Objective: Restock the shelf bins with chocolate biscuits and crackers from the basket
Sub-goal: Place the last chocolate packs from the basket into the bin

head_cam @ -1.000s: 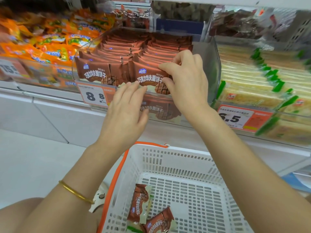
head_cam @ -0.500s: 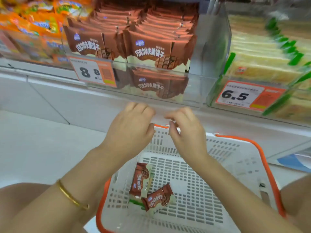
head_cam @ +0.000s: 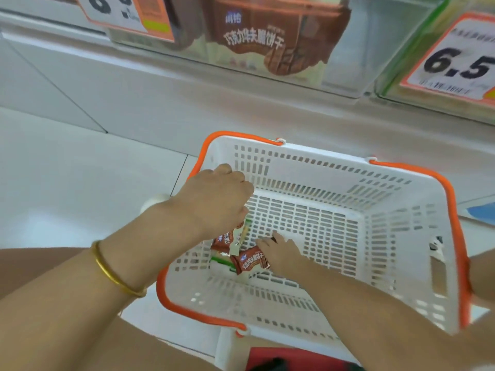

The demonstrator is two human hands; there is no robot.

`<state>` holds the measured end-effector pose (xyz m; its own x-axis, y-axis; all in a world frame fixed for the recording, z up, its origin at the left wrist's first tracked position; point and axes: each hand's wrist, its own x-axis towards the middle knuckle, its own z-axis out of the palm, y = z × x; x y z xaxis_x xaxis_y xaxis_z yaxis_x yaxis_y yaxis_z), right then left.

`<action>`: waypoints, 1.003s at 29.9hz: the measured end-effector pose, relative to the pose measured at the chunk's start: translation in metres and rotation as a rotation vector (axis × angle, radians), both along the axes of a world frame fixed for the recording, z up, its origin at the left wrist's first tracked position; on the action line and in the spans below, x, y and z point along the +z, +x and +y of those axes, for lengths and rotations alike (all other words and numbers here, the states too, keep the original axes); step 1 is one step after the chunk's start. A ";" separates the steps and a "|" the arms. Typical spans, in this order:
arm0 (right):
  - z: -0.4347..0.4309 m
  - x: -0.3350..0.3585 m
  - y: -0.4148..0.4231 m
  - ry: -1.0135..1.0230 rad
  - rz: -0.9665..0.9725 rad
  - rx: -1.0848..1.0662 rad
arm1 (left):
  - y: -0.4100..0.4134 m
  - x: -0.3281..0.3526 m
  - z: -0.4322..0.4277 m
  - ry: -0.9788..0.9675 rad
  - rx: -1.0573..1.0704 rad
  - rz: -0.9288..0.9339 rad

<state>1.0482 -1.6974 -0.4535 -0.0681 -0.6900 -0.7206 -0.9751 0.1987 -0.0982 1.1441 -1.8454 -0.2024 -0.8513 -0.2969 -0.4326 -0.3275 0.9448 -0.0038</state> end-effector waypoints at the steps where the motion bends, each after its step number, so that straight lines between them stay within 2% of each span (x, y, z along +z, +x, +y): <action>1: 0.004 -0.003 0.005 0.010 0.024 -0.007 | 0.000 0.000 -0.001 0.001 0.001 0.010; 5: 0.019 -0.008 0.016 0.041 0.097 -0.056 | -0.005 0.001 -0.004 0.013 0.008 0.052; 9: 0.029 -0.005 0.015 -0.029 -0.050 -0.255 | -0.010 0.003 -0.005 0.022 0.017 0.041; 14: 0.035 0.002 0.020 -0.117 0.001 -0.284 | -0.009 0.005 -0.002 0.069 0.055 0.015; 16: 0.035 0.005 0.022 -0.074 0.029 -0.292 | -0.007 0.006 -0.002 0.075 0.071 0.019; 19: 0.034 0.011 0.021 -0.009 0.075 -0.192 | -0.004 0.007 0.000 0.085 0.095 0.002; 21: 0.026 0.026 0.011 -0.078 -0.015 -0.232 | -0.003 0.007 0.000 0.088 0.090 -0.028; 25: -0.010 0.106 -0.030 -0.254 -0.368 -0.369 | -0.009 0.012 -0.002 0.127 0.085 -0.017; 28: -0.031 0.187 -0.055 -0.504 -0.377 -0.301 | -0.020 0.024 -0.011 0.182 0.118 0.113; 30: -0.039 0.240 -0.063 -0.709 -0.340 -0.280 | -0.026 0.043 -0.020 0.264 0.167 0.316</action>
